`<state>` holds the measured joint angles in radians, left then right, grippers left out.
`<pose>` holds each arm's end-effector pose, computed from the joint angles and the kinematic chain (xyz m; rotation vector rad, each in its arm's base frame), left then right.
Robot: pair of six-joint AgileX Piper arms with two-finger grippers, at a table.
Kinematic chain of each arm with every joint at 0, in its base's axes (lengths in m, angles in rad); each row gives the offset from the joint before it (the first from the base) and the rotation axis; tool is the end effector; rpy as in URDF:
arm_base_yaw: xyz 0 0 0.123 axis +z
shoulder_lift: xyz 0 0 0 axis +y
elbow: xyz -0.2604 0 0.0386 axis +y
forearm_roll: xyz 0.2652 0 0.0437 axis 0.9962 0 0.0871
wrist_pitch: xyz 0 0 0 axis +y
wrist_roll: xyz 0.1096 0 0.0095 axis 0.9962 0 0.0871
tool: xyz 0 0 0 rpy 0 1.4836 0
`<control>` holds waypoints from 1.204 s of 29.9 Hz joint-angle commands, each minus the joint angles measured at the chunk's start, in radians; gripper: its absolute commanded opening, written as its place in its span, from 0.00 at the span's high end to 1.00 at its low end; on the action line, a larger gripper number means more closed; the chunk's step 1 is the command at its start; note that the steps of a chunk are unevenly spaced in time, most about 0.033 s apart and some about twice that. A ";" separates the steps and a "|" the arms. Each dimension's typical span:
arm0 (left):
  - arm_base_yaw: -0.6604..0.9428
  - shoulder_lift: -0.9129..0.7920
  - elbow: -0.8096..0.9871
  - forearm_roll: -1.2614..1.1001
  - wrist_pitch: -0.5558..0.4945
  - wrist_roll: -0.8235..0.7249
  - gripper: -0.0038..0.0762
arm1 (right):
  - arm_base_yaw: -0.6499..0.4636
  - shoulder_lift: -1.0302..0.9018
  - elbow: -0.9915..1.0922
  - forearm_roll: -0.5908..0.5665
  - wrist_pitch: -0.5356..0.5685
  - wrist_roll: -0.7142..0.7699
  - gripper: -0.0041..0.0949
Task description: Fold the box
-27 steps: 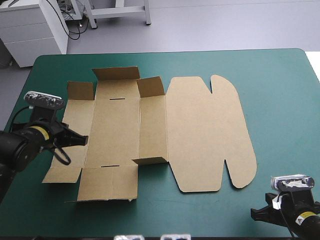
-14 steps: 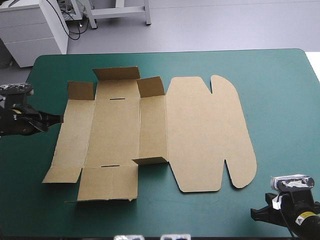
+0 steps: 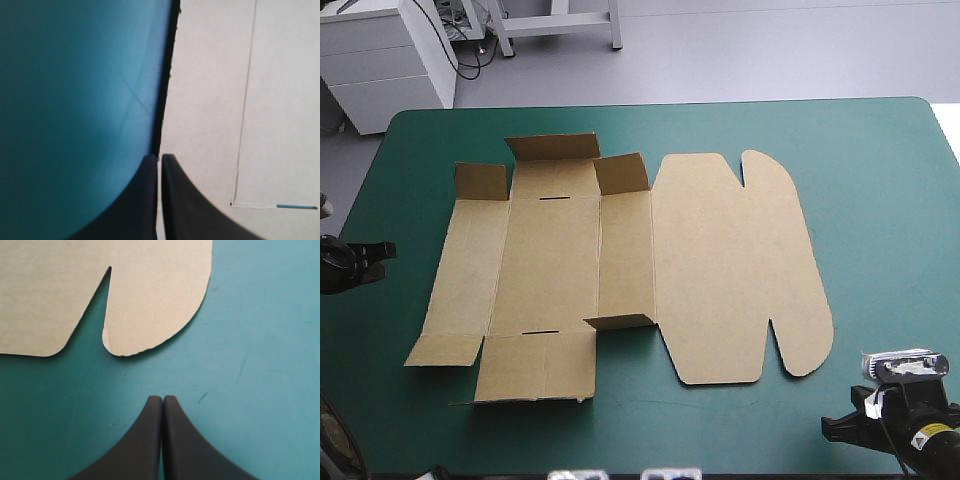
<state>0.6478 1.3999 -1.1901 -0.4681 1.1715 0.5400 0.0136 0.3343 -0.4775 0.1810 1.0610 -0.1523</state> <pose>0.2617 0.1407 0.2787 -0.3061 2.6289 -0.3033 0.0965 0.0186 0.2463 -0.1655 2.3817 0.1654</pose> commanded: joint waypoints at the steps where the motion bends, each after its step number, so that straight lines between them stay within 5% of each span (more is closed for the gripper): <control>1: 0.005 0.032 -0.033 -0.045 0.027 0.021 0.94 | 0.004 0.010 -0.025 0.008 -0.051 -0.004 0.98; 19: 0.005 0.188 -0.033 -0.038 0.113 0.055 0.91 | 0.004 0.010 -0.025 0.008 -0.051 -0.004 0.98; 29: 0.005 0.230 0.020 -0.042 0.124 0.087 0.53 | 0.004 0.010 -0.025 0.008 -0.051 -0.004 0.98; 36: 0.005 0.234 0.099 -0.154 0.119 0.193 0.51 | 0.004 0.010 -0.025 0.008 -0.051 -0.004 0.98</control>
<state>0.6530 1.6675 -1.0948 -0.5257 1.2063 0.6938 0.0136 0.3343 -0.4775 0.1810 1.0610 -0.1523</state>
